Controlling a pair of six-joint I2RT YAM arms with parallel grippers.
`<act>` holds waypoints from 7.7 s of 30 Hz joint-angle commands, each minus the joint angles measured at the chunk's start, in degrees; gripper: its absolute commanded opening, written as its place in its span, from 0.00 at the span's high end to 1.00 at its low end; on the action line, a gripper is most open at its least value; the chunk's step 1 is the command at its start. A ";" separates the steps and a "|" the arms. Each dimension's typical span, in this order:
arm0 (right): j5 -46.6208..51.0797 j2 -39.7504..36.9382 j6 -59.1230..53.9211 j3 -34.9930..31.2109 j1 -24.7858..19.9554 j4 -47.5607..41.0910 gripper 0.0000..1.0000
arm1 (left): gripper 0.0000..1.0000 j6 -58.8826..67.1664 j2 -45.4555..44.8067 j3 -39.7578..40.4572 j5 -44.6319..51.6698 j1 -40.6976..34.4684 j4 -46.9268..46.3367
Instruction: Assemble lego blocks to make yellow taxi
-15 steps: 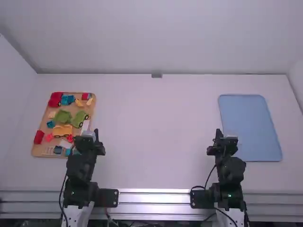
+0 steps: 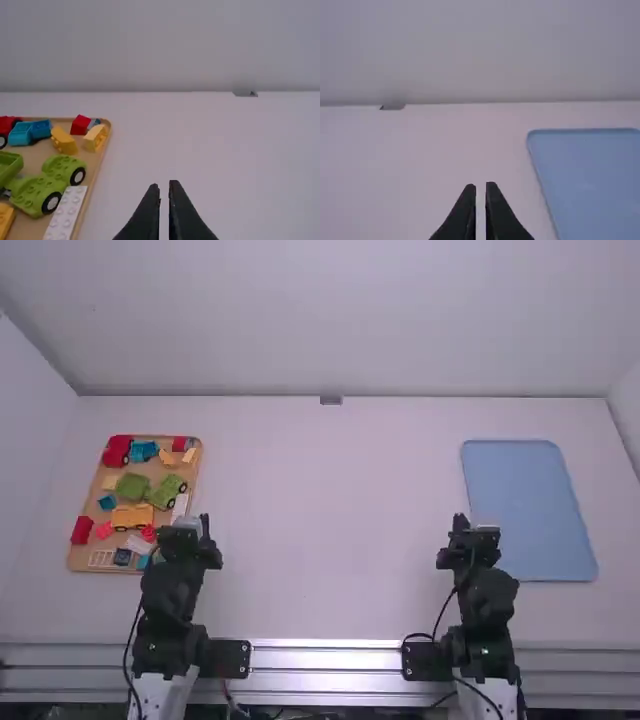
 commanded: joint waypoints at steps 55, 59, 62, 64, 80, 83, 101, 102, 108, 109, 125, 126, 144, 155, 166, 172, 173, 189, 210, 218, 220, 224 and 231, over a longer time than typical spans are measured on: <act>-6.96 54.62 -2.32 45.51 0.79 5.96 0.04 | 0.04 -29.87 62.32 84.72 -19.39 27.26 -68.06; -7.12 55.73 -2.37 46.41 0.80 6.37 0.02 | 0.02 -29.72 64.32 86.41 -18.30 32.74 -69.57; -7.17 56.09 -2.38 46.69 0.83 6.42 0.01 | 0.01 -28.25 65.94 86.94 -15.67 36.42 -70.25; -7.17 56.11 -2.38 46.71 0.81 6.38 0.01 | 0.01 -24.70 67.19 86.99 -11.37 38.25 -69.07; -7.15 56.11 -2.38 46.71 2.51 7.32 0.01 | 0.01 -23.96 86.25 86.99 1.38 36.30 -58.88; -7.13 56.08 -2.43 46.71 3.19 7.74 0.01 | 0.01 -24.70 89.02 86.99 1.05 34.84 -58.01; -7.17 56.11 -0.85 46.71 3.02 6.03 0.01 | 0.01 -40.37 92.28 86.09 -4.76 35.04 -59.67; -7.17 56.11 -0.85 46.71 3.02 5.97 0.01 | 0.01 -40.35 92.28 85.83 -5.18 35.06 -59.30; -7.17 56.11 -0.85 46.71 4.31 5.99 0.01 | 0.01 -42.62 96.48 85.68 -6.58 35.04 -60.33; -7.15 56.11 -0.85 46.71 4.37 6.01 0.01 | 0.01 -42.84 96.65 85.68 -6.75 35.04 -60.35; -7.13 56.11 0.59 46.71 4.76 6.99 0.01 | 0.11 -49.46 109.35 84.00 -6.38 33.94 -54.21; -7.13 56.11 0.63 46.71 4.81 7.04 0.01 | 0.12 -49.20 109.77 82.77 -4.85 33.94 -52.15; -7.13 56.11 0.20 46.71 5.75 7.02 0.01 | 0.11 -50.82 110.18 72.67 -2.36 33.53 -40.50; -7.15 56.11 0.22 46.71 5.77 7.19 0.01 | 0.09 -41.64 110.14 86.38 0.26 33.44 -49.77; -7.10 56.11 0.20 46.71 5.84 6.01 0.01 | 0.06 -42.56 110.27 84.48 -6.75 28.92 -56.19; -7.13 56.11 0.20 46.71 5.55 6.03 0.01 | 0.06 -45.38 110.27 79.34 -9.66 29.31 -52.96; -7.15 56.11 0.20 46.71 5.53 6.03 0.01 | 0.06 -45.48 110.27 78.84 -9.66 29.64 -52.15; -7.17 56.11 0.22 46.71 6.08 7.50 0.01 | 0.05 -47.87 110.27 70.47 -4.07 33.53 -36.02; -7.13 56.11 0.22 46.71 6.05 7.06 0.01 | 0.18 -63.54 110.27 66.58 -5.66 33.62 -28.52; -7.13 56.11 0.22 46.71 6.08 6.99 0.01 | 0.36 -65.20 110.27 66.47 -5.16 33.66 -28.50; -7.13 56.11 0.20 46.71 6.05 6.64 0.01 | 0.52 -65.96 110.25 66.99 -5.64 33.66 -28.87; -7.13 56.11 0.22 46.71 6.05 6.08 0.01 | 0.53 -65.92 109.72 70.20 -6.64 33.70 -33.75; -7.15 56.11 0.20 46.71 5.99 5.97 0.01 | 0.55 -57.53 106.12 78.38 -7.56 31.93 -45.42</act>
